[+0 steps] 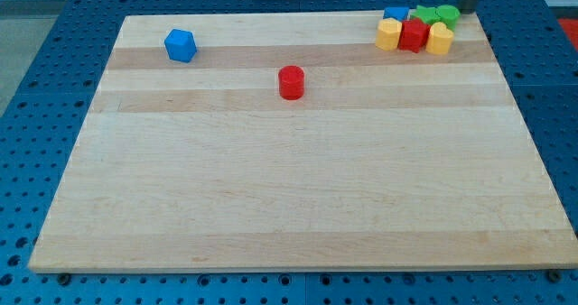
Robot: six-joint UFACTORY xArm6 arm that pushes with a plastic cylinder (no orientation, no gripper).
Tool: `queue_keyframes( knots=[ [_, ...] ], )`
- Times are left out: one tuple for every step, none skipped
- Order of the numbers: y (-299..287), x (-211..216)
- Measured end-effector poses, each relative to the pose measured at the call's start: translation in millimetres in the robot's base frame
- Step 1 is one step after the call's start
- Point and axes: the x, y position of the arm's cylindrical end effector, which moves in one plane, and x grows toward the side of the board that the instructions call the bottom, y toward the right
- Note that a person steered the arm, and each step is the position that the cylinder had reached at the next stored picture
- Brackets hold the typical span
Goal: Push the group of blocks to the right side
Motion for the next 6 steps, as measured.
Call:
queue_keyframes(
  knots=[
    [10.8,13.1],
    [8.6,13.9],
    [-6.4,20.1],
    [-25.3,23.4],
    [-42.4,23.5],
    [-68.4,23.9]
  ],
)
